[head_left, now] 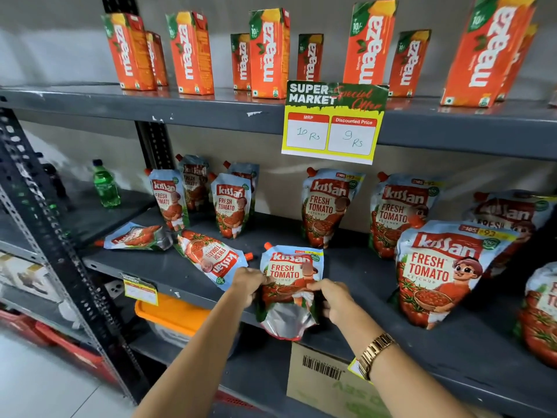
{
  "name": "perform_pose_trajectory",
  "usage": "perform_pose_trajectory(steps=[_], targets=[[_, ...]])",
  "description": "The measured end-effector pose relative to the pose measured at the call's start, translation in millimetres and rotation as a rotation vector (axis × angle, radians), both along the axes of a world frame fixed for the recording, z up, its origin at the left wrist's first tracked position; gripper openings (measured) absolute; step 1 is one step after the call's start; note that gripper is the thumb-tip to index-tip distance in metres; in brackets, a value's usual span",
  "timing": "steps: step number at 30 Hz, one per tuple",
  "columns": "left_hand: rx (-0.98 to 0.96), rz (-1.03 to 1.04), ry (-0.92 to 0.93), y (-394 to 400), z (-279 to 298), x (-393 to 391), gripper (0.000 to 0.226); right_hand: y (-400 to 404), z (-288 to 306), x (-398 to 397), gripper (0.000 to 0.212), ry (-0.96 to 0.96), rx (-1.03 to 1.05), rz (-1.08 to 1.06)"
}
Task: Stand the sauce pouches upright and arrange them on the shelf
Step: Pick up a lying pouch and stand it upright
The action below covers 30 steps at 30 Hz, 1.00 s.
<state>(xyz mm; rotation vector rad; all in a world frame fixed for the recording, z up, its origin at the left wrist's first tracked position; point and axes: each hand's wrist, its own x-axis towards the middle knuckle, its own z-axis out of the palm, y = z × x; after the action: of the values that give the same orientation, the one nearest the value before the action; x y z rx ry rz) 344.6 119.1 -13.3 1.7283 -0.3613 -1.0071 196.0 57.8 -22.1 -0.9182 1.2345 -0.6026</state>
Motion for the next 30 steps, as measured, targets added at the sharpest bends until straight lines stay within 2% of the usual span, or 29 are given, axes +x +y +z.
perform_pose_trajectory(steps=[2,4,5,7,13,21,30], targets=[[-0.047,0.013,-0.009,-1.2,5.4,-0.1,0.023,-0.7,2.0,5.2,0.014,-0.022,-0.042,-0.029],[-0.11,0.031,-0.015,-3.1,11.2,3.3,0.008,-2.6,2.0,10.2,0.019,-0.038,-0.089,-0.045],[-0.145,0.042,-0.014,-5.5,13.0,7.2,0.021,-2.4,4.1,13.0,0.018,-0.052,-0.119,-0.053],[-0.227,0.047,-0.023,-9.4,17.2,13.2,0.031,-1.5,7.5,18.9,0.012,-0.067,-0.2,-0.053],[-0.411,0.081,-0.079,-23.0,29.8,28.8,0.035,-11.8,11.2,35.8,0.022,-0.049,-0.427,-0.07],[-0.443,-0.012,-0.17,-36.1,15.7,49.9,0.037,-20.9,-4.5,45.3,0.034,0.011,-0.577,-0.037],[-0.447,-0.084,-0.141,-41.1,6.0,59.9,0.038,-11.2,-18.8,48.2,0.021,0.081,-0.662,-0.089]])
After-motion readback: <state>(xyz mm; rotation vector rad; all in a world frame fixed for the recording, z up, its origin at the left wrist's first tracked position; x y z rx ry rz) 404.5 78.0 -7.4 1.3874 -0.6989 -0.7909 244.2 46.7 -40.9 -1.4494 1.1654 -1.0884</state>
